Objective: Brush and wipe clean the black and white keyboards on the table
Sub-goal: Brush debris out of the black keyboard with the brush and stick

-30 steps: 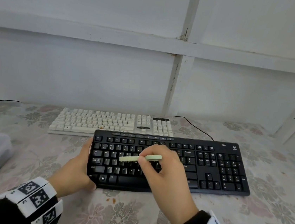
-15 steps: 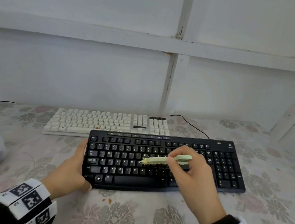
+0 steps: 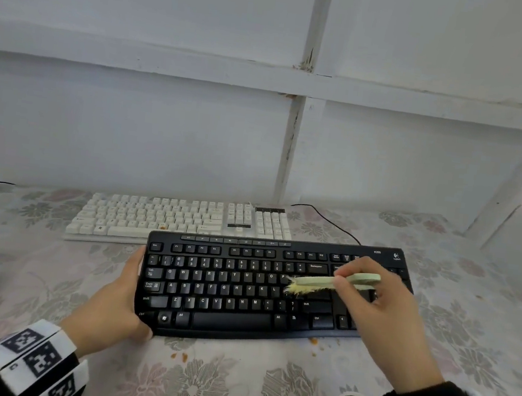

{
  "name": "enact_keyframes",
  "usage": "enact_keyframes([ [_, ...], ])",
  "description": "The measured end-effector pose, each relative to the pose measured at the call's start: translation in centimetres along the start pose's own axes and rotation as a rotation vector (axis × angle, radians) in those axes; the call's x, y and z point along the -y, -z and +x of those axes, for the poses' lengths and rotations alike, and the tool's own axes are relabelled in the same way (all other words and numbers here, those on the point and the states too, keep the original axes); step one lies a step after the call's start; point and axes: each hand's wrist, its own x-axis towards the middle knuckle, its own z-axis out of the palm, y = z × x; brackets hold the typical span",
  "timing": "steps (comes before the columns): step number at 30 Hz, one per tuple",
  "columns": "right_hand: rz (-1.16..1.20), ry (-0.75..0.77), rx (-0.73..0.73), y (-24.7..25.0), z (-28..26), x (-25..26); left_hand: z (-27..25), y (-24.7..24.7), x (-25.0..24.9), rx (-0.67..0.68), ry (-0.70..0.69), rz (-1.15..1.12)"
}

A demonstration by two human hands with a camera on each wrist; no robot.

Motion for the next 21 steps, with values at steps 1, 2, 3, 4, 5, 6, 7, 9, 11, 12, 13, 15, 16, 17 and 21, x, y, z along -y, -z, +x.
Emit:
enact_keyframes([
  [1, 0.010, 0.001, -0.013, 0.3, 0.0, 0.0, 0.0, 0.0, 0.0, 0.001, -0.002, 0.001],
  [2, 0.035, 0.002, -0.015, 0.4, -0.1, 0.1, 0.0, 0.0, 0.0, 0.001, -0.001, 0.001],
  [3, 0.060, 0.004, -0.004, 0.3, -0.2, 0.2, 0.0, 0.0, -0.1, 0.002, 0.001, -0.002],
  [4, 0.075, 0.005, 0.011, 0.0, -0.3, 0.2, 0.0, 0.0, -0.1, 0.002, 0.002, -0.003],
  [5, 0.087, 0.004, 0.030, -0.3, -0.4, 0.1, 0.0, 0.0, -0.1, 0.002, 0.001, -0.003],
  [6, 0.092, -0.002, 0.043, -0.5, -0.4, -0.1, -0.1, 0.0, -0.2, 0.001, -0.001, -0.005],
  [7, 0.089, -0.009, 0.049, -0.5, -0.3, -0.5, -0.1, 0.0, -0.2, 0.000, -0.001, -0.008],
  [9, 0.041, -0.016, 0.017, 0.2, 0.0, -1.4, -0.1, 0.0, -0.2, 0.001, 0.003, -0.008],
  [11, -0.014, -0.014, -0.029, 1.3, 0.4, -2.0, 0.0, 0.0, -0.1, 0.002, 0.001, -0.013],
  [12, -0.019, -0.004, -0.041, 1.8, 0.5, -2.1, 0.0, 0.0, 0.0, 0.002, 0.001, -0.016],
  [13, -0.010, 0.008, -0.043, 2.1, 0.6, -2.1, 0.0, 0.0, 0.0, 0.001, 0.002, -0.020],
  [15, 0.038, 0.010, -0.018, 2.1, 0.5, -1.9, 0.1, 0.0, 0.1, -0.003, 0.004, -0.022],
  [16, 0.064, -0.001, 0.005, 1.9, 0.4, -1.9, 0.1, -0.1, 0.0, -0.003, 0.004, -0.022],
  [17, 0.080, -0.010, 0.023, 1.8, 0.3, -2.0, 0.1, -0.1, 0.0, -0.003, 0.005, -0.022],
  [21, -0.016, -0.002, -0.025, 2.5, 0.7, -2.5, 0.0, 0.0, 0.0, -0.007, 0.006, -0.024],
])
